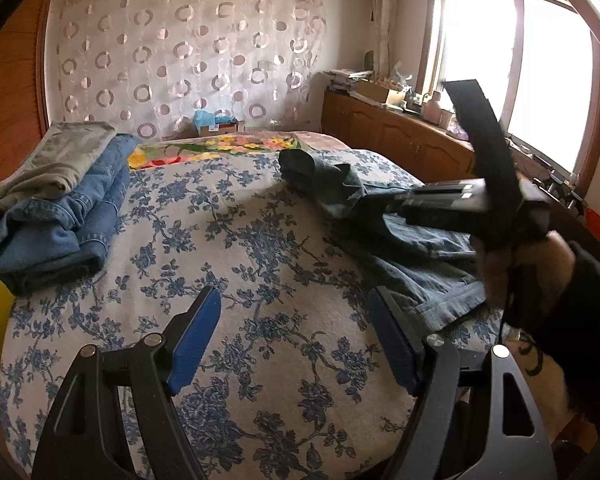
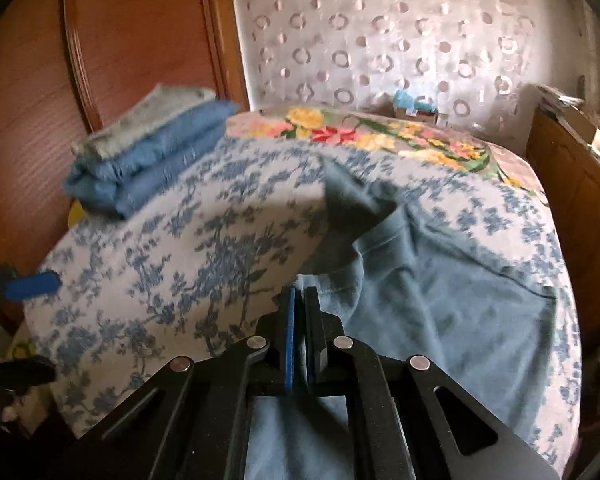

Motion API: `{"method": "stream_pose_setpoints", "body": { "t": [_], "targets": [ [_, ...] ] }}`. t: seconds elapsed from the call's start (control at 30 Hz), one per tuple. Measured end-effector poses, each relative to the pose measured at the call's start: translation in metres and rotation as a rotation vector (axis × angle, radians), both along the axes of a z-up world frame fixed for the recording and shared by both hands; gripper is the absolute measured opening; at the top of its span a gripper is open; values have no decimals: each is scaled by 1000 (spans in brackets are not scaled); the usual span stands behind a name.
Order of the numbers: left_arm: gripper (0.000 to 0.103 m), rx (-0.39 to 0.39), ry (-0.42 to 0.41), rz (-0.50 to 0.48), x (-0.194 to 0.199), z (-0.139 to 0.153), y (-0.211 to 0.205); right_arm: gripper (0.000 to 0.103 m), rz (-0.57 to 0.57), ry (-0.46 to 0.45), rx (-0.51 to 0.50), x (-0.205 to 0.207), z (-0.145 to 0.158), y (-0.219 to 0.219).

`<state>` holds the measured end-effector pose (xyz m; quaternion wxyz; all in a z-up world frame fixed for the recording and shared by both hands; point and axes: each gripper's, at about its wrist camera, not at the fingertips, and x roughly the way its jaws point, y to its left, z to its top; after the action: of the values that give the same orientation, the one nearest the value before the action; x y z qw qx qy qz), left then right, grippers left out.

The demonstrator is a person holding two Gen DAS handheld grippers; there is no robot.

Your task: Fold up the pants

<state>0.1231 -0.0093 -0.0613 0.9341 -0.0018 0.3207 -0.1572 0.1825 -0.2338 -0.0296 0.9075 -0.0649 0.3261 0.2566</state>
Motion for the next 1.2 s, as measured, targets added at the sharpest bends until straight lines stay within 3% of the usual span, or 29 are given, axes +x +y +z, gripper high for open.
{"method": "stream_pose_setpoints", "body": {
  "t": [0.53,1.2],
  "targets": [
    [77,2,22,-35,-1,-10,-22,4,-222,-48,-9,11,18,-93],
    [77,8,25,-44,-4,-13,-23,3,-381,-38,-202,74,17,-95]
  ]
}}
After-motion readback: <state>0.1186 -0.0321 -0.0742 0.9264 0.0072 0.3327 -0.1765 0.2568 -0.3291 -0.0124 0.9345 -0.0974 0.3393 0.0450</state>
